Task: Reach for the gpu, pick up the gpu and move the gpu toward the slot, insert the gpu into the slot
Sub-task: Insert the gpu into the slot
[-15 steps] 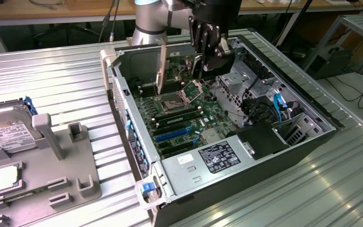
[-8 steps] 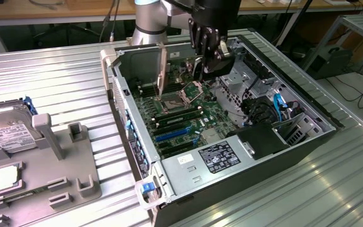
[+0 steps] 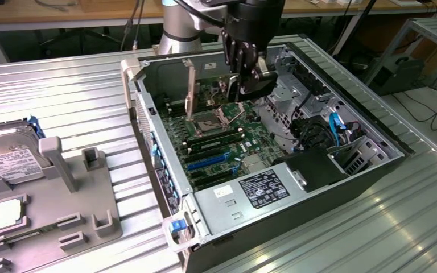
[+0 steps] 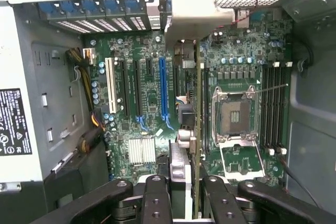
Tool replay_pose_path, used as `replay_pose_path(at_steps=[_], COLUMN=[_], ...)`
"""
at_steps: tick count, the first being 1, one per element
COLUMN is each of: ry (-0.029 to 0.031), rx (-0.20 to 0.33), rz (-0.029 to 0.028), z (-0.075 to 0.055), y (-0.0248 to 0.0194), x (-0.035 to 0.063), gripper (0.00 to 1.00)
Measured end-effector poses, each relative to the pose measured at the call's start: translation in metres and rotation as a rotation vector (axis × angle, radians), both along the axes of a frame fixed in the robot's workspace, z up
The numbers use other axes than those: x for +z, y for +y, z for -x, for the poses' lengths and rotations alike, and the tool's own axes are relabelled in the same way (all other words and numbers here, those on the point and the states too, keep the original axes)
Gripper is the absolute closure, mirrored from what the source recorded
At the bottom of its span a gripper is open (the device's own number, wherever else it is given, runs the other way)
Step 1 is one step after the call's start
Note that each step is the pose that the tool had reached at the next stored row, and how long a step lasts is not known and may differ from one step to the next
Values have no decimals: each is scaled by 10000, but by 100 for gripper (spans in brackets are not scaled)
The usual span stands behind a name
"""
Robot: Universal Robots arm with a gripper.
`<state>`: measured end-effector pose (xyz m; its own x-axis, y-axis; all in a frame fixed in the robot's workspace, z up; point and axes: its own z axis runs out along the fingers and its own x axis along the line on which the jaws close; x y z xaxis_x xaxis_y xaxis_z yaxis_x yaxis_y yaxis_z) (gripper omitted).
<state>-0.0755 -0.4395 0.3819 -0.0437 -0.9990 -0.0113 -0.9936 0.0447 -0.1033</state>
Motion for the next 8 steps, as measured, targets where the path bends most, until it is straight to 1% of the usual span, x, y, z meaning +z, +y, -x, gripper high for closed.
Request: replay_pose_path(at_steps=[8], ry=[1], rx=[2], rz=[-1], z=[48], y=[1], x=[-139], gripper=[71])
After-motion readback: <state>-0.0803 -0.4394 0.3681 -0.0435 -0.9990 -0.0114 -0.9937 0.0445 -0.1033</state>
